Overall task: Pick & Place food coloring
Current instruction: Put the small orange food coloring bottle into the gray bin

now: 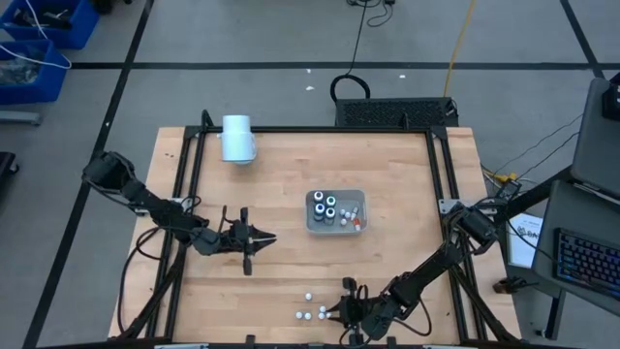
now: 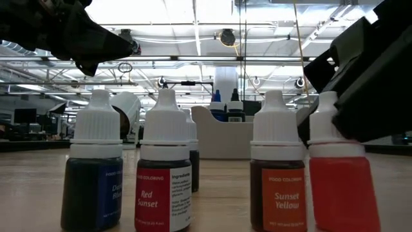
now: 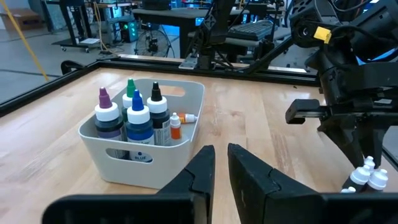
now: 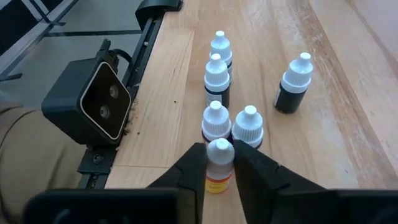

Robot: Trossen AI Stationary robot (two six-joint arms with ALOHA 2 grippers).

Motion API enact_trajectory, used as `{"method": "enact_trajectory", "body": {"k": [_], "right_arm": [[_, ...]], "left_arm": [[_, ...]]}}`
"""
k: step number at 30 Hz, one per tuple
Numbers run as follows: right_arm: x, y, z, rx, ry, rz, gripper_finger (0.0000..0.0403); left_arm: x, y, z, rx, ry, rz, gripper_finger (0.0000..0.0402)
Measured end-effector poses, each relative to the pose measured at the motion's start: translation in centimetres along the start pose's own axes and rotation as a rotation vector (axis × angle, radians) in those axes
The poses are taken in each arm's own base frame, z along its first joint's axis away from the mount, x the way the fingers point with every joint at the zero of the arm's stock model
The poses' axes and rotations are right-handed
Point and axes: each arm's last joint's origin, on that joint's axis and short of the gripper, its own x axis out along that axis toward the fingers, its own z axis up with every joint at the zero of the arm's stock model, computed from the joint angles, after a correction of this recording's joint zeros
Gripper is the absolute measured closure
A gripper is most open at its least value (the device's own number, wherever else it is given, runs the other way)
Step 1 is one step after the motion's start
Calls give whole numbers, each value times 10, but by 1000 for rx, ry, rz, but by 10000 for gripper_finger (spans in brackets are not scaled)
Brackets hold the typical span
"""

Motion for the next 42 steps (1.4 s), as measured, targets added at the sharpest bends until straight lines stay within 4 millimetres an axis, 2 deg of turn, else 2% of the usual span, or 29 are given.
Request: {"method": "enact_trajectory", "body": {"k": [3, 10, 18, 26, 42], "right_arm": [[0, 0, 0, -33, 10, 8, 364], [-18, -5, 7, -77, 114, -29, 364], [-39, 5, 14, -87, 116, 0, 358], [-44, 12, 10, -109, 118, 20, 359], [-44, 12, 10, -125, 105, 1, 358]], "left_arm": [[0, 0, 0, 0, 0, 0, 350], [0, 0, 0, 4, 4, 0, 350], [0, 0, -1, 1, 5, 1, 350], [0, 0, -1, -8, 6, 1, 350], [0, 0, -1, -8, 7, 1, 350]]}}
